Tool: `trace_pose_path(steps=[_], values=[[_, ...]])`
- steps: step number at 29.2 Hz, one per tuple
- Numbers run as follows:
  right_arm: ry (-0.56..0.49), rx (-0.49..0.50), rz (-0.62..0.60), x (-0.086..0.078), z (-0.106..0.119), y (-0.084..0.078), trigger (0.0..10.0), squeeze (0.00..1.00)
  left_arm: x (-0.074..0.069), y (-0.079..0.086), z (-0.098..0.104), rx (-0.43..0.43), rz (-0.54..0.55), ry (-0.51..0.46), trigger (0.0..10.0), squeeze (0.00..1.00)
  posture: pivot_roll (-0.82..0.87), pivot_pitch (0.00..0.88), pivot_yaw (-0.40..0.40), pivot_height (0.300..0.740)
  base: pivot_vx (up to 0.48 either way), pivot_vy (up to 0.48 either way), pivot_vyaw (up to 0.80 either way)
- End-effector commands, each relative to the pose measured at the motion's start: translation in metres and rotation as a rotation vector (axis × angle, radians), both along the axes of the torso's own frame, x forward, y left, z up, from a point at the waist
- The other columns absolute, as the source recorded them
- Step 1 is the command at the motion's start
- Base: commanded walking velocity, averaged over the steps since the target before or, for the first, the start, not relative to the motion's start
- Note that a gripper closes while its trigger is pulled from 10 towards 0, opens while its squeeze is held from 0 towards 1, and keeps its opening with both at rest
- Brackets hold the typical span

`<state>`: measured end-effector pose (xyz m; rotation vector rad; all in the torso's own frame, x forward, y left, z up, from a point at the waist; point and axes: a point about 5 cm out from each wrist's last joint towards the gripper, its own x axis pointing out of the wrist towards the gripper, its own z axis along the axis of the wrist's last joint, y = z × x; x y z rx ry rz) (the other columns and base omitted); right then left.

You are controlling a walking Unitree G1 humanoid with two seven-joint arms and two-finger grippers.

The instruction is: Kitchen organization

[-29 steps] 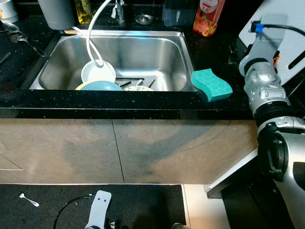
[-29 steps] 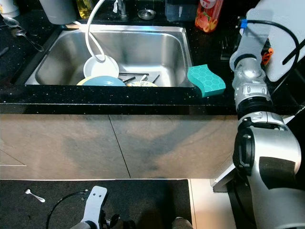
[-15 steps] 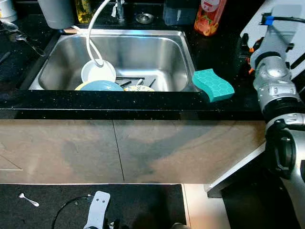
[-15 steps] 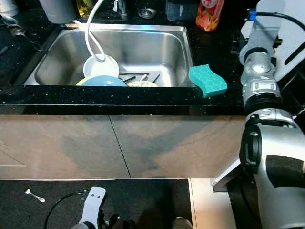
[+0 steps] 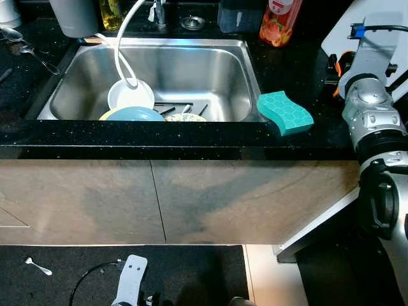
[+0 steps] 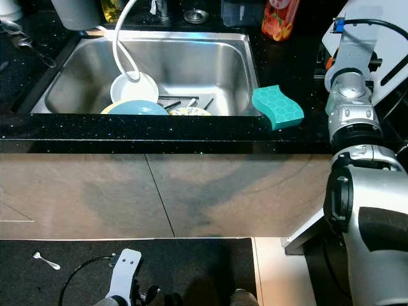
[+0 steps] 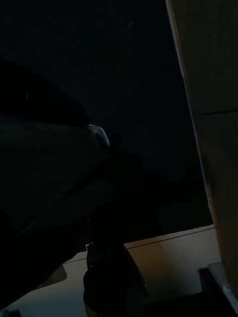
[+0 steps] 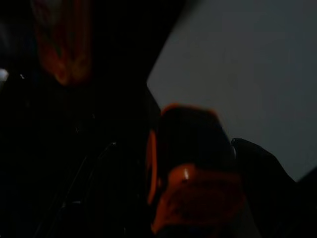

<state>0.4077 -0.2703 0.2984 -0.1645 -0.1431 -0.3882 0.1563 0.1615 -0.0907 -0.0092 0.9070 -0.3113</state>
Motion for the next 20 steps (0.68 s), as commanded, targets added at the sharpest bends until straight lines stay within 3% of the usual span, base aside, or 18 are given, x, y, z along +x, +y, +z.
trace_pose_path(steps=[1,14,20], values=[[0.089,0.045,-0.014,0.0,-0.019,-0.003,10.0,0.0,-0.036,0.003,-0.015,0.011,-0.014,0.145,10.0,0.0,0.04,0.159,-0.019,0.74,0.0,0.0,0.0],[0.14,0.136,0.066,0.003,-0.024,0.007,10.0,0.0,-0.036,0.002,-0.014,0.012,-0.019,0.142,10.0,0.0,0.04,0.161,-0.022,0.74,0.0,0.0,0.0],[0.135,0.279,0.185,0.007,-0.02,0.02,10.0,0.0,-0.035,0.002,-0.014,0.011,-0.02,0.14,10.0,0.0,0.04,0.16,-0.023,0.74,0.0,0.0,0.0]])
